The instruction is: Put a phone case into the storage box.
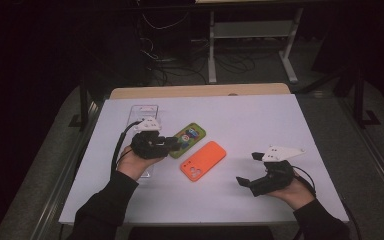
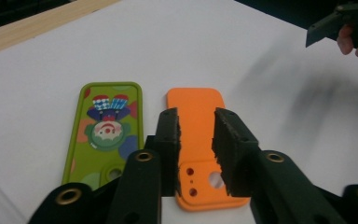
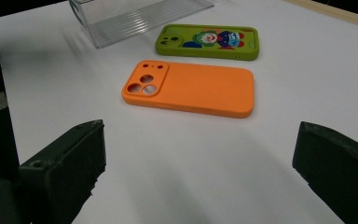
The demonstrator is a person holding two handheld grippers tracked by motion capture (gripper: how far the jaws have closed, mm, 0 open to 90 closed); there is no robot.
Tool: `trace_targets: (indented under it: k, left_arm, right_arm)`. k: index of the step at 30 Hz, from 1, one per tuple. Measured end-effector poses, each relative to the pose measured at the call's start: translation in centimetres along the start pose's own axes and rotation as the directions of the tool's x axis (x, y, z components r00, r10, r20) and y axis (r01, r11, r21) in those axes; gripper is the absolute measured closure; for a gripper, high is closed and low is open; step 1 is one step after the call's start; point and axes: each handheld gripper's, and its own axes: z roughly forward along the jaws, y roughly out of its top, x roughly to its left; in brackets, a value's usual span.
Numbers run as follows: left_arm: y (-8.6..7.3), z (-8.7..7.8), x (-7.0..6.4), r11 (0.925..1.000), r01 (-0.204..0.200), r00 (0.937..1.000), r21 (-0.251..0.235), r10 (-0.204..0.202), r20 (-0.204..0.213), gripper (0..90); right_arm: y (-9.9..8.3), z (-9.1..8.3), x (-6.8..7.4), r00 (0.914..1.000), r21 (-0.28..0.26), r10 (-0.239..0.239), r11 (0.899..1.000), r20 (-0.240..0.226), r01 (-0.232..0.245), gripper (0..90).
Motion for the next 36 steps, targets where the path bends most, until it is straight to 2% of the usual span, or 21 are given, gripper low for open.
trace_targets:
  k: [2,3,6,8,10,13,14,15,19,20,25,29,34,36]
  left_arm:
    - [0.4,0.6,0.0,0.9999,0.003,1.0000,0.011,-0.003,-0.001,73.7]
    - [0.6,1.0,0.0,0.9999,0.010,0.9999,0.010,-0.010,0.002,79.1]
    - [1.2,2.0,-0.2,0.9998,-0.003,1.0000,0.022,0.003,0.002,82.6]
    - [1.6,2.8,-0.3,0.9993,-0.004,1.0000,0.037,0.004,-0.005,88.6]
    - [1.9,3.7,-0.3,0.9992,0.006,1.0000,0.039,-0.006,-0.004,89.7]
    - [2.2,4.9,-0.3,0.9973,-0.015,0.9996,0.072,0.017,-0.021,89.8]
    - [2.3,5.5,-0.3,0.9975,-0.001,0.9994,0.070,0.004,-0.033,89.9]
    - [2.4,5.9,-0.2,0.9963,-0.015,0.9990,0.084,0.019,-0.041,89.9]
    - [2.8,7.4,-0.3,0.9948,-0.020,0.9984,0.100,0.025,-0.051,90.0]
    - [2.9,7.7,-0.3,0.9954,-0.010,0.9986,0.095,0.014,-0.051,90.0]
    - [2.7,9.5,0.4,0.9915,0.007,0.9964,0.130,0.004,-0.084,90.0]
    - [2.3,10.7,0.9,0.9883,0.034,0.9956,0.149,-0.021,-0.091,90.0]
    - [1.9,12.0,1.3,0.9834,0.035,0.9939,0.178,-0.016,-0.109,90.0]
    - [1.7,12.6,1.4,0.9828,0.046,0.9935,0.179,-0.027,-0.111,90.0]
  right_arm:
    - [0.0,0.0,0.0,1.0000,-0.002,0.003,1.000,0.000,-0.003,1.9]
    - [0.0,0.0,0.0,1.0000,-0.004,0.006,1.000,0.001,-0.006,1.9]
    - [0.0,-0.1,-0.1,1.0000,-0.005,0.004,1.000,0.000,-0.004,1.9]
    - [0.0,-0.2,-0.1,1.0000,-0.006,0.002,1.000,-0.001,-0.002,1.9]
    - [0.0,-0.2,-0.1,1.0000,-0.008,0.002,1.000,-0.001,-0.002,1.9]
    - [0.0,-0.2,-0.1,1.0000,-0.009,0.005,1.000,-0.002,-0.005,1.9]
    - [0.0,-0.2,-0.1,1.0000,-0.009,0.005,1.000,-0.002,-0.005,1.9]
    - [0.0,-0.2,-0.1,1.0000,-0.009,0.005,1.000,-0.001,-0.005,1.9]
    - [-0.1,-0.2,-0.2,1.0000,-0.010,0.010,1.000,-0.001,-0.010,1.9]
    - [-0.1,-0.2,-0.2,1.0000,-0.010,0.010,1.000,-0.001,-0.010,1.9]
    - [-0.1,-0.3,-0.2,1.0000,-0.012,0.007,1.000,-0.003,-0.007,1.9]
    - [-0.2,-0.3,-0.2,0.9999,-0.010,0.014,1.000,-0.003,-0.014,2.1]
    - [-0.3,-0.3,-0.2,0.9999,-0.010,0.015,1.000,-0.004,-0.015,2.2]
    - [-0.3,-0.3,-0.2,0.9999,-0.009,0.014,1.000,-0.004,-0.014,2.2]
